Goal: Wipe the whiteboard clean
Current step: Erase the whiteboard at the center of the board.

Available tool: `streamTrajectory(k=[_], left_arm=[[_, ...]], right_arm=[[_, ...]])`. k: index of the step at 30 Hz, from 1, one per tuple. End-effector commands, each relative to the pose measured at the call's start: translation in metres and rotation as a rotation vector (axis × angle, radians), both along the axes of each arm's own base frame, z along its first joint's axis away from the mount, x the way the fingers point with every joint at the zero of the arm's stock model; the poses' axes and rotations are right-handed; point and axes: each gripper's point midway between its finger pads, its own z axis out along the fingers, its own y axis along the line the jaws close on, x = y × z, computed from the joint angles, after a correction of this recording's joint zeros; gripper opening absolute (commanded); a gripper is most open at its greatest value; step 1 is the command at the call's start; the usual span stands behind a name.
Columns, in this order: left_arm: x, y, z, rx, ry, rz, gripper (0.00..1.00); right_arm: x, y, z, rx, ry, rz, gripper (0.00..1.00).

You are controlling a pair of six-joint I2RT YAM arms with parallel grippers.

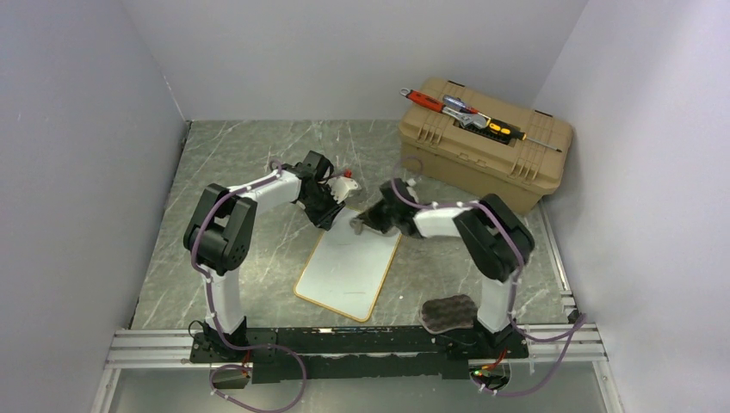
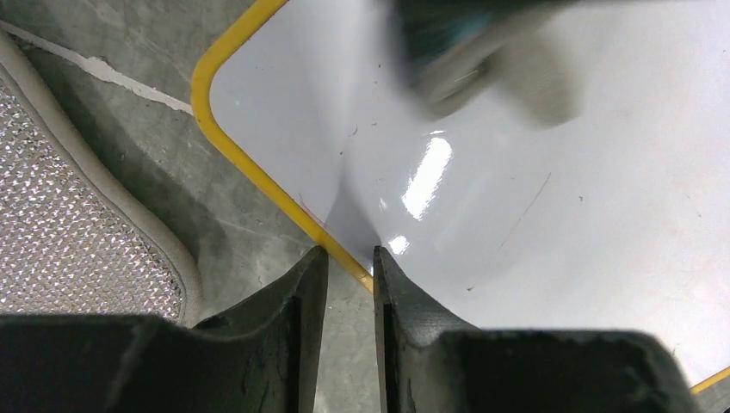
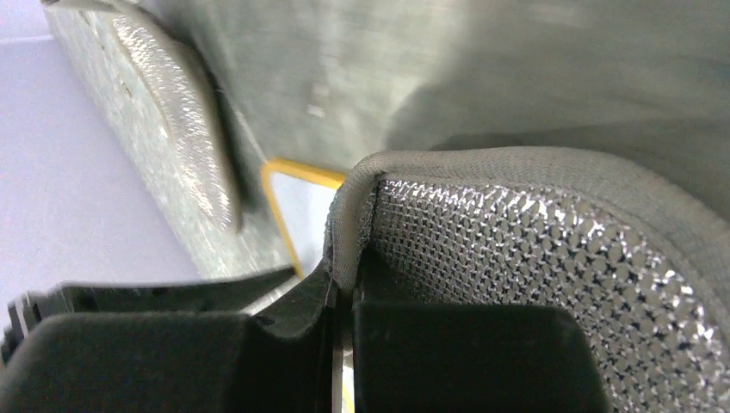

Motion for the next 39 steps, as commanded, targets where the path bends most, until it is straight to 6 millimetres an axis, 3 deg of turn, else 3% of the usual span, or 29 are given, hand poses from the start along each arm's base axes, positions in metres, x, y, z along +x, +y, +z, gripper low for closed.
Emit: streamTrajectory(k=[1, 4, 6, 12, 14, 16, 18, 22, 25, 26, 34, 37, 39], left_arm=[[-0.057, 0.046, -0.077, 0.241, 0.192, -0.027, 0.31], [-0.056, 0.046, -0.076, 0.237, 0.190, -0.026, 0.31], [-0.056, 0.046, -0.076, 0.236, 0.191, -0.023, 0.31], [-0.055, 0.047, -0.074, 0.222, 0.196, -0.011, 0.31], [-0.055, 0.047, -0.074, 0.216, 0.204, -0.004, 0.30], [-0.055, 0.047, -0.073, 0.208, 0.208, 0.000, 0.30], [-0.055, 0.047, -0.072, 0.198, 0.212, 0.004, 0.31], [-0.054, 0.047, -0.069, 0.182, 0.216, 0.013, 0.30], [-0.054, 0.047, -0.066, 0.175, 0.216, 0.015, 0.28], [-0.054, 0.048, -0.066, 0.178, 0.214, 0.013, 0.27], [-0.054, 0.052, -0.067, 0.189, 0.212, 0.015, 0.25], [-0.054, 0.053, -0.068, 0.191, 0.214, 0.015, 0.24], [-0.054, 0.052, -0.068, 0.190, 0.211, 0.014, 0.23]], right_arm=[[-0.087, -0.111, -0.074, -0.231, 0.237, -0.124, 0.00], [-0.108, -0.129, -0.082, -0.253, 0.260, -0.129, 0.00], [-0.108, -0.116, -0.083, -0.245, 0.266, -0.096, 0.00], [-0.069, -0.009, -0.075, -0.196, 0.207, 0.092, 0.00], [-0.065, 0.007, -0.074, -0.157, 0.210, 0.113, 0.00], [-0.068, 0.001, -0.073, -0.145, 0.212, 0.096, 0.00], [-0.075, -0.024, -0.074, -0.146, 0.214, 0.044, 0.00], [-0.110, -0.096, -0.082, -0.139, 0.257, -0.108, 0.00], [-0.124, -0.118, -0.091, -0.177, 0.272, -0.148, 0.00], [-0.120, -0.113, -0.092, -0.182, 0.275, -0.135, 0.00], [-0.035, -0.018, -0.069, -0.139, 0.175, -0.029, 0.00], [-0.030, -0.012, -0.066, -0.129, 0.169, -0.022, 0.00], [-0.039, -0.026, -0.066, -0.144, 0.175, -0.036, 0.00]])
